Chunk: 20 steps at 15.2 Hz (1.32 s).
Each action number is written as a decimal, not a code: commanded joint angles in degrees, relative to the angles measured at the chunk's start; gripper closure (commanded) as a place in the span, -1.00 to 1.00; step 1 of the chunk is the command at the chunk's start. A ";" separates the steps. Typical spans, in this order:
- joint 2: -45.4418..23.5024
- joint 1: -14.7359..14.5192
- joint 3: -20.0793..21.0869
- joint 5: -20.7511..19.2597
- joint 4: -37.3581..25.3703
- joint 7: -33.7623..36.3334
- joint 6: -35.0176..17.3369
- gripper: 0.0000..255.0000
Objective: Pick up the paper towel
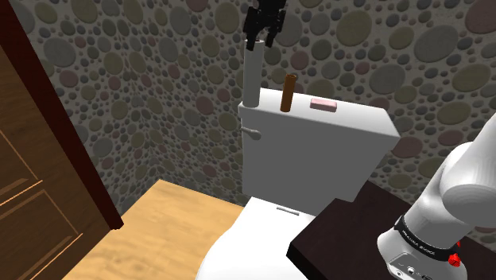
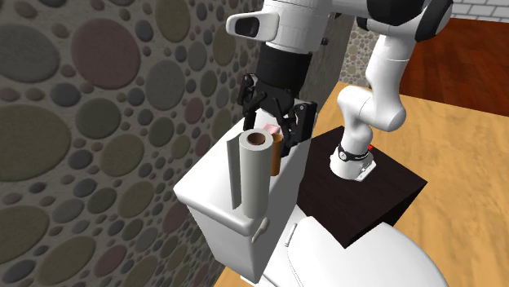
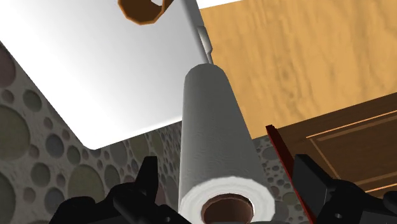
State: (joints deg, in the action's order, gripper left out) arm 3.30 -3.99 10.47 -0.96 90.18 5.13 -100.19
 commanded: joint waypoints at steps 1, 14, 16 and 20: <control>0.84 0.05 -0.08 0.17 2.95 -0.11 -2.16 -1.00; 0.61 0.04 -0.07 0.13 1.89 -0.09 -1.33 1.00; 0.07 0.02 -0.03 0.02 -0.32 -0.06 0.35 1.00; -1.22 -0.04 0.08 -0.23 -5.04 0.04 3.81 1.00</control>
State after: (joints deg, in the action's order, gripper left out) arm 2.38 -3.98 10.48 -1.12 86.14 5.08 -97.11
